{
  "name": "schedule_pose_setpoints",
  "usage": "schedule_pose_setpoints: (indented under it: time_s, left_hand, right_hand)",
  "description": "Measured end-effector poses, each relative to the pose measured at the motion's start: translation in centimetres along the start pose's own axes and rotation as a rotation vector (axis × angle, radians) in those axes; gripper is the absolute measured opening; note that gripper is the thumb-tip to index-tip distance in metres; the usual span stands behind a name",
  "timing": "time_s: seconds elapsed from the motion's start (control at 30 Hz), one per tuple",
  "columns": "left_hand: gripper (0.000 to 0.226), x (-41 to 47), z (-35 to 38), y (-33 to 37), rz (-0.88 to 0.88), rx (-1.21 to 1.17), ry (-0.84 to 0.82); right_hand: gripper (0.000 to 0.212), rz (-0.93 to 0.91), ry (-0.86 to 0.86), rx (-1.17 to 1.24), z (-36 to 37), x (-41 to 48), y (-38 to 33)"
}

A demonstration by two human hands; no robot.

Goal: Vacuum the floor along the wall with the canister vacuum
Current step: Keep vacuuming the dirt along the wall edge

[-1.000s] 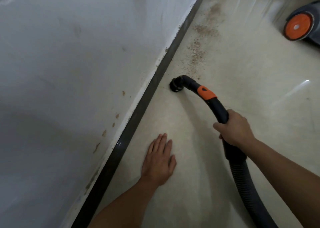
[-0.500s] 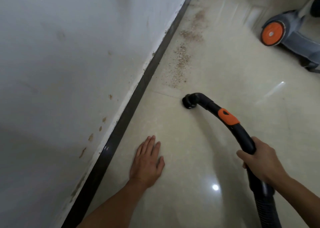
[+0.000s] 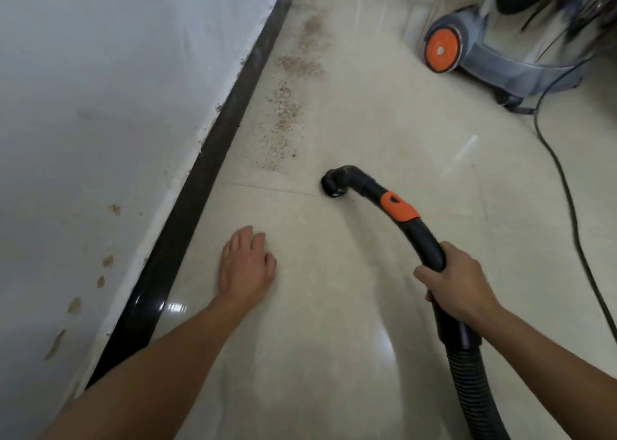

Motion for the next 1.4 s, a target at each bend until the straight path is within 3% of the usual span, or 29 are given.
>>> schedule_pose_setpoints:
  time_s: [0.33,0.43,0.7,0.97,1.2,1.4]
  left_hand:
    - [0.057,9.6,-0.4,-0.7,-0.325,-0.158,0.128]
    - [0.057,9.8,0.3,-0.4,-0.323,-0.144,0.195]
    - [0.062,10.0,0.1,-0.3,-0.348,-0.160,0.134]
    - [0.065,10.4,-0.1,-0.4,-0.372,-0.139,0.068]
    - [0.065,10.4,0.0,-0.5,-0.379,-0.115,0.047]
    - [0.064,10.5,0.0,-0.4,-0.375,-0.116,0.067]
  right_hand:
    - [0.018,0.095,0.179,0.114,-5.4,8.9,0.6]
    - [0.016,0.051,0.096,0.097,-5.1,10.9,-0.8]
    - [0.028,-0.008,-0.114,0.033,-0.5,6.7,-1.5]
    - [0.023,-0.036,-0.125,-0.039,-0.7,10.2,-6.4]
    - [0.037,-0.136,-0.200,-0.278,-2.0,10.8,-7.2]
    - [0.026,-0.049,-0.060,-0.184,-3.1,12.9,-7.7]
Point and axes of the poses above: each hand's wrist, its own x-axis towards the middle knuckle, its own z-axis out of the palm, y = z × x, the point moved 5 cm from there along x, towards the middle knuckle, and after that the axes turned 15 degrees about -y, right-handed, at the moved point
